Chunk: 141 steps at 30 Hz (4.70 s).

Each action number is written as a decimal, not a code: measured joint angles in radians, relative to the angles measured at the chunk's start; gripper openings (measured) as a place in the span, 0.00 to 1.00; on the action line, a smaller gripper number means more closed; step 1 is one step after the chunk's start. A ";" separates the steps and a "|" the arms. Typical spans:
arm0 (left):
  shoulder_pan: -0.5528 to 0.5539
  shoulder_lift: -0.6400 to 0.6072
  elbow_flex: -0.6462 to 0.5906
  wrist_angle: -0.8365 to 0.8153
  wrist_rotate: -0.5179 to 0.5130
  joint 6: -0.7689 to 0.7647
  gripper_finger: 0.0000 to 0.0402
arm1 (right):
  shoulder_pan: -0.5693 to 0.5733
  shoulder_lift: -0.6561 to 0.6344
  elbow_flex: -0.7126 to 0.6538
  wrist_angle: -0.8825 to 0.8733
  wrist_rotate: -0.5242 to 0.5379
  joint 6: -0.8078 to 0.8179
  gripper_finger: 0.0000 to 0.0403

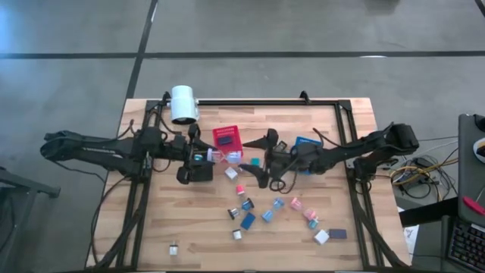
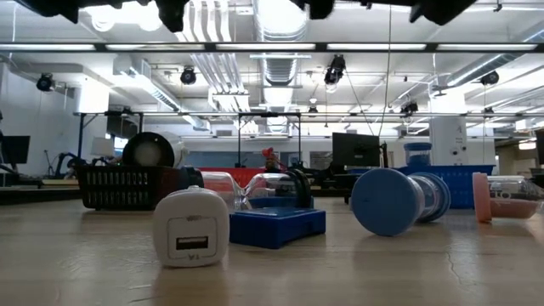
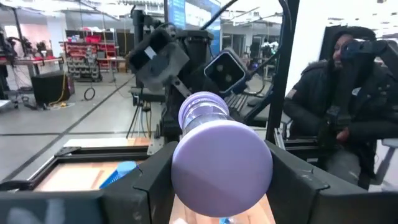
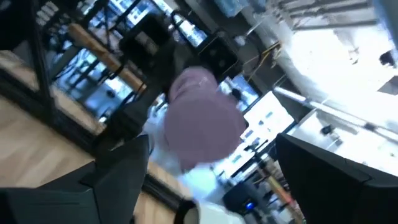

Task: Pick & Place Office items
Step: Put the violet hourglass into the blue bin

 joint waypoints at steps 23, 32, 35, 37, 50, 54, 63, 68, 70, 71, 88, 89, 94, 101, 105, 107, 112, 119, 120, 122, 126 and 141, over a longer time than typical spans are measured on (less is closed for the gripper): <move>0.022 0.031 0.002 0.020 0.026 -0.004 0.49 | 0.025 0.094 0.092 -0.008 0.068 -0.093 0.80; 0.022 0.031 0.002 0.016 0.027 -0.004 0.49 | 0.025 0.094 0.092 -0.015 0.066 -0.094 0.54; 0.022 0.031 0.002 0.010 0.027 -0.003 0.49 | 0.025 0.094 0.092 -0.023 0.066 -0.093 0.47; 0.022 0.031 0.001 0.005 0.027 -0.003 0.49 | 0.025 0.093 0.094 -0.039 0.066 -0.092 0.47; 0.023 -0.044 0.005 -0.090 0.035 0.017 0.68 | 0.024 0.014 0.080 -0.208 0.060 0.022 0.47; 0.023 -0.113 0.028 -0.226 0.038 0.041 0.93 | 0.025 -0.050 0.075 -0.259 0.056 0.064 0.47; 0.024 -0.362 -0.043 -0.425 -0.026 0.086 0.84 | 0.018 -0.262 0.038 -0.501 0.086 0.226 0.47; 0.028 -0.527 -0.141 -0.526 -0.071 0.114 0.62 | 0.015 -0.395 0.034 -0.710 0.111 0.341 0.47; 0.030 -0.587 -0.179 -0.518 -0.073 0.113 0.48 | 0.016 -0.449 0.034 -0.780 0.118 0.387 0.47; 0.030 -0.614 -0.196 -0.514 -0.073 0.113 0.41 | 0.016 -0.471 0.032 -0.830 0.124 0.409 0.47; 0.030 -0.769 -0.514 -0.236 -0.220 0.106 0.03 | 0.016 -0.578 0.263 -1.844 0.266 1.104 0.47; 0.030 -0.769 -0.525 -0.227 -0.221 0.107 0.04 | 0.015 -0.555 0.301 -1.931 0.247 1.157 0.47; 0.030 -0.769 -0.542 -0.202 -0.222 0.109 0.06 | 0.015 -0.447 0.487 -2.286 0.192 1.357 0.47; 0.030 -0.769 -0.542 -0.202 -0.218 0.105 0.04 | -0.001 -0.396 0.570 -2.427 0.134 1.434 0.47; 0.030 -0.769 -0.542 -0.202 -0.199 0.102 0.04 | -0.049 -0.403 0.535 -2.427 0.086 1.435 0.47; 0.030 -0.769 -0.542 -0.201 -0.199 0.102 0.04 | -0.089 -0.410 0.507 -2.426 0.047 1.410 0.47; 0.030 -0.769 -0.542 -0.196 -0.196 0.109 0.03 | -0.198 -0.428 0.408 -2.387 -0.036 1.329 0.47; 0.030 -0.768 -0.542 -0.196 -0.195 0.126 0.02 | -0.348 -0.446 0.242 -2.255 -0.130 1.182 0.47; 0.030 -0.768 -0.541 -0.196 -0.195 0.126 0.02 | -0.368 -0.447 0.221 -2.240 -0.131 1.166 0.47; 0.030 -0.768 -0.541 -0.196 -0.195 0.126 0.02 | -0.405 -0.443 0.185 -2.227 -0.135 1.143 0.47; 0.030 -0.768 -0.541 -0.197 -0.195 0.128 0.02 | -0.468 -0.438 0.122 -2.187 -0.145 1.090 0.47; 0.030 -0.768 -0.541 -0.197 -0.196 0.128 0.02 | -0.514 -0.438 0.037 -2.047 -0.183 1.028 0.47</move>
